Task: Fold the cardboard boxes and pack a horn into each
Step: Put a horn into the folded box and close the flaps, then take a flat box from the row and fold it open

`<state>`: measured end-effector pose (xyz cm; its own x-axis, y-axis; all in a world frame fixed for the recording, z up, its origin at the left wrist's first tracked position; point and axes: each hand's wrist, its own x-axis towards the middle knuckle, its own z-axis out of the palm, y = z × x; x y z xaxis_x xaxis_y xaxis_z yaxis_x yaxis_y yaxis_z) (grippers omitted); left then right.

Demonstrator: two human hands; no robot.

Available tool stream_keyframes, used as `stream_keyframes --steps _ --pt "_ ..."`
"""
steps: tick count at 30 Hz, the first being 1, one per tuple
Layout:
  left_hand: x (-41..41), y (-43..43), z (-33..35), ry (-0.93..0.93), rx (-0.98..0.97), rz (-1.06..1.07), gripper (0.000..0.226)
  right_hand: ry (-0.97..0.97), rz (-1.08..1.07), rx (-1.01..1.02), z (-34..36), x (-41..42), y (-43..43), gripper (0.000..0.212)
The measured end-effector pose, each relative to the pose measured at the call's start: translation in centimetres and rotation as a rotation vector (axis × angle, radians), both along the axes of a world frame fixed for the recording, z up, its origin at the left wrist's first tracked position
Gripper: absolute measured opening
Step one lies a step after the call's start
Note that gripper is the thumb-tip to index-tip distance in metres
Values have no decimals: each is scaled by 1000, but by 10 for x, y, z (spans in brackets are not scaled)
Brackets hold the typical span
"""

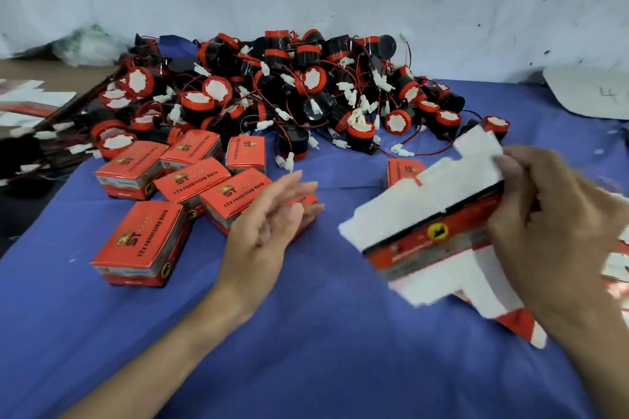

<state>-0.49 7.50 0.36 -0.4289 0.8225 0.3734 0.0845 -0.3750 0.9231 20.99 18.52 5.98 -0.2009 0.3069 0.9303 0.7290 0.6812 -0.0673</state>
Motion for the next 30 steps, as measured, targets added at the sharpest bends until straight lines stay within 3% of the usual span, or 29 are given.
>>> stream_keyframes --steps 2,4,6,8,12,16,19,21,24,27,30 --pt "-2 3 5 -152 -88 -153 31 -21 167 -162 -10 -15 -4 23" --pt "0 3 9 -272 -295 -326 38 -48 287 -410 -28 -32 -12 17" --pt "4 0 6 -275 -471 -481 38 -109 386 -631 -48 -42 -19 15" --pt "9 -4 3 -278 -528 -589 34 -135 461 -761 -63 -47 -23 17" --pt "6 -5 3 -451 -587 -680 39 -6 531 -830 -61 -48 -25 38" --pt "4 -3 1 -502 -545 -809 67 175 602 -978 -58 -47 -27 37" --pt "0 -3 0 -418 -559 -807 41 220 589 -958 -62 -47 -27 36" --pt "-6 -4 -1 -365 -583 -843 38 233 600 -962 -63 -49 -30 35" --pt "-11 -9 2 -344 -546 -1029 44 221 620 -973 -65 -53 -34 33" --pt "-14 -7 -3 -310 -516 -1059 48 162 667 -996 -63 -51 -29 34" --pt "-21 -4 -4 -382 -486 -1021 52 -181 695 -1046 -58 -46 -17 33"
